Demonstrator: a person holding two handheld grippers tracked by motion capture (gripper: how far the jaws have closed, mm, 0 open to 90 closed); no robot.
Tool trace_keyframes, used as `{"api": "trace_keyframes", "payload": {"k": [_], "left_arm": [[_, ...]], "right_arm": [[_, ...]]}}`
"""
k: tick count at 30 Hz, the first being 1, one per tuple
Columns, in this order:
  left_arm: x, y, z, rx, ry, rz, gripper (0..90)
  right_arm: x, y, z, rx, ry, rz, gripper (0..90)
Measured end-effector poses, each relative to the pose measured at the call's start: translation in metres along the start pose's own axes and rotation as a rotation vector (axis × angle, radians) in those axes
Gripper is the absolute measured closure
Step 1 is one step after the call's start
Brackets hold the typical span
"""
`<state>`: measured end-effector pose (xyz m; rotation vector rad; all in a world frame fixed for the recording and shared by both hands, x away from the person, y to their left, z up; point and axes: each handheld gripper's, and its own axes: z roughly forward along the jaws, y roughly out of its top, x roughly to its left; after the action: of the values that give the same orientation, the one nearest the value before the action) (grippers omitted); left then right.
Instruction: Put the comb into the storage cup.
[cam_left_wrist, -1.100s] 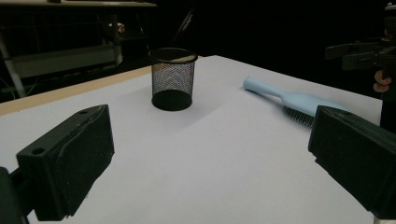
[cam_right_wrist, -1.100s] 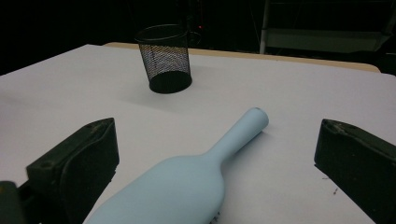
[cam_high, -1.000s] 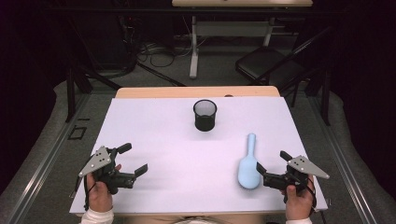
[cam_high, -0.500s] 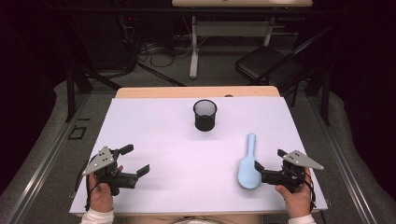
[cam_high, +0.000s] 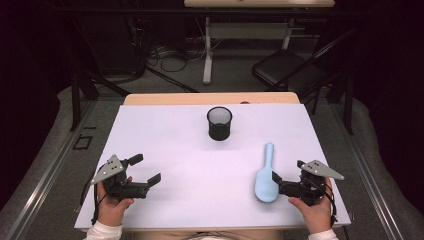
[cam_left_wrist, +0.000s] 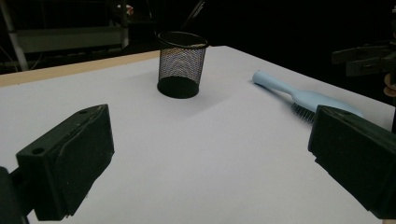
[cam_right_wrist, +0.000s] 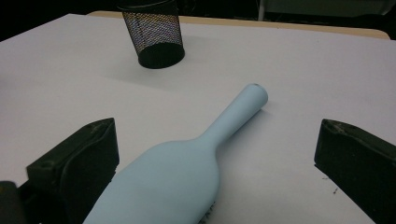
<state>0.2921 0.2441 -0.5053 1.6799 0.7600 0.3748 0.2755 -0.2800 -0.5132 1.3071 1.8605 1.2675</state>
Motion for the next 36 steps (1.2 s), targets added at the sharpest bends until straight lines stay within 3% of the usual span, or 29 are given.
{"api": "trace_keyframes", "payload": {"k": [10,24,36], "left_arm": [[-0.002,0.001,-0.001,0.009,-0.011,0.014,0.3],[-0.005,0.000,0.000,0.036,-0.014,0.029,0.3],[-0.006,-0.001,0.001,0.048,-0.016,0.034,0.3]], "right_arm": [[-0.003,0.010,0.003,0.025,0.017,0.012,0.0],[-0.011,0.044,0.020,0.102,0.007,-0.022,1.1],[-0.018,0.058,0.042,0.169,0.017,-0.039,20.7]]}}
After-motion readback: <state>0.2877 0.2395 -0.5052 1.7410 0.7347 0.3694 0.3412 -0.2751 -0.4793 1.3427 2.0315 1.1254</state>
